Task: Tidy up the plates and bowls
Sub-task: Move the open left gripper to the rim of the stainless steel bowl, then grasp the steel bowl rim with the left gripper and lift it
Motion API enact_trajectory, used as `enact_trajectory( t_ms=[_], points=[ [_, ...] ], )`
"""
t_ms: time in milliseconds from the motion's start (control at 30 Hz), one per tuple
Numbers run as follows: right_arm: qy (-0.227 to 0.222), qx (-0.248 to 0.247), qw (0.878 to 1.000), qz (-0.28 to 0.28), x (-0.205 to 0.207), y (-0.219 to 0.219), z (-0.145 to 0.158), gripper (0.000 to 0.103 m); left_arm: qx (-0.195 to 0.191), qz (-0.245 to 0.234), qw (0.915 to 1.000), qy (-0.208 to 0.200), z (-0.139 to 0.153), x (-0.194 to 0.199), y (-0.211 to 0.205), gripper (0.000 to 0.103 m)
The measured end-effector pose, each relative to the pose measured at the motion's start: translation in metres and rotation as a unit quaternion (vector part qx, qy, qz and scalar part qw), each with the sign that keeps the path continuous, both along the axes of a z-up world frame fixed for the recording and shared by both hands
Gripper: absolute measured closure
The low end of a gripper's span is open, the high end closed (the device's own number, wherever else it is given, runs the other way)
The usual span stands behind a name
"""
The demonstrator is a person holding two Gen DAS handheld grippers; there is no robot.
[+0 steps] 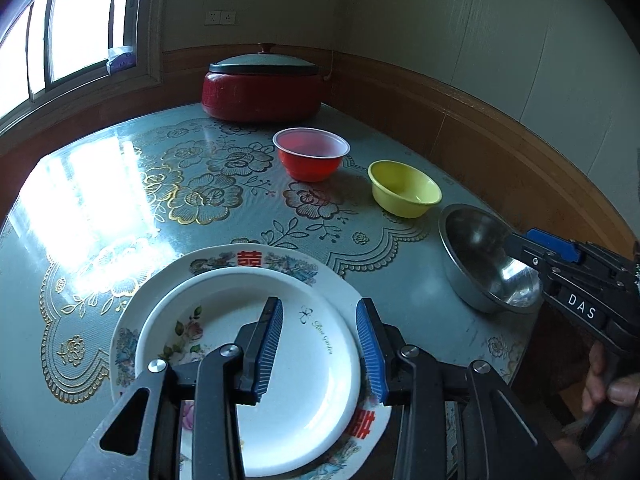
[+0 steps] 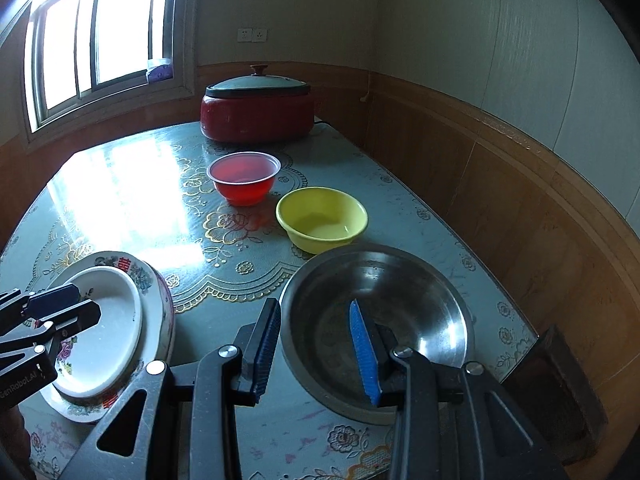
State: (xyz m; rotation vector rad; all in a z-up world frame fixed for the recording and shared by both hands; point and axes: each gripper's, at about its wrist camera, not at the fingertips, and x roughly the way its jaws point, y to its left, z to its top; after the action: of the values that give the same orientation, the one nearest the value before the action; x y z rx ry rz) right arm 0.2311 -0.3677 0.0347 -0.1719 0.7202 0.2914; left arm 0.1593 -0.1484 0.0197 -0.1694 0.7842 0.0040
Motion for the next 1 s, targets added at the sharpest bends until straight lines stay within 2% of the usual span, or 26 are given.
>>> enact_trajectory(
  t_ms=[100, 333, 467, 600, 767, 1000],
  points=[
    [0.008, 0.017, 1.0, -0.008, 0.01, -0.02, -0.001, 0.067, 0.002, -0.006, 1.0, 0.005, -0.001, 0.01, -0.013, 0.06],
    [0.03, 0.083, 0.994, -0.06, 0.04, -0.089, 0.001, 0.067, -0.001, -0.03, 0.9995, 0.009, 0.0, 0.03, -0.043, 0.06],
    [0.062, 0.132, 0.984, -0.099, 0.06, -0.131, -0.008, 0.067, -0.012, -0.039, 0.9991, 0.012, -0.002, 0.043, -0.054, 0.059],
    [0.111, 0.176, 0.972, -0.112, 0.081, -0.162, -0.028, 0.067, -0.027, -0.043, 0.9985, 0.02, -0.007, 0.057, -0.065, 0.059],
    [0.157, 0.214, 0.958, -0.105, 0.097, -0.173, -0.053, 0.067, -0.034, -0.05, 0.9976, 0.035, -0.014, 0.072, -0.079, 0.059],
    [0.168, 0.227, 0.956, -0.082, 0.108, -0.172, -0.063, 0.067, -0.027, -0.057, 0.9972, 0.039, -0.018, 0.083, -0.096, 0.058]
  ],
)
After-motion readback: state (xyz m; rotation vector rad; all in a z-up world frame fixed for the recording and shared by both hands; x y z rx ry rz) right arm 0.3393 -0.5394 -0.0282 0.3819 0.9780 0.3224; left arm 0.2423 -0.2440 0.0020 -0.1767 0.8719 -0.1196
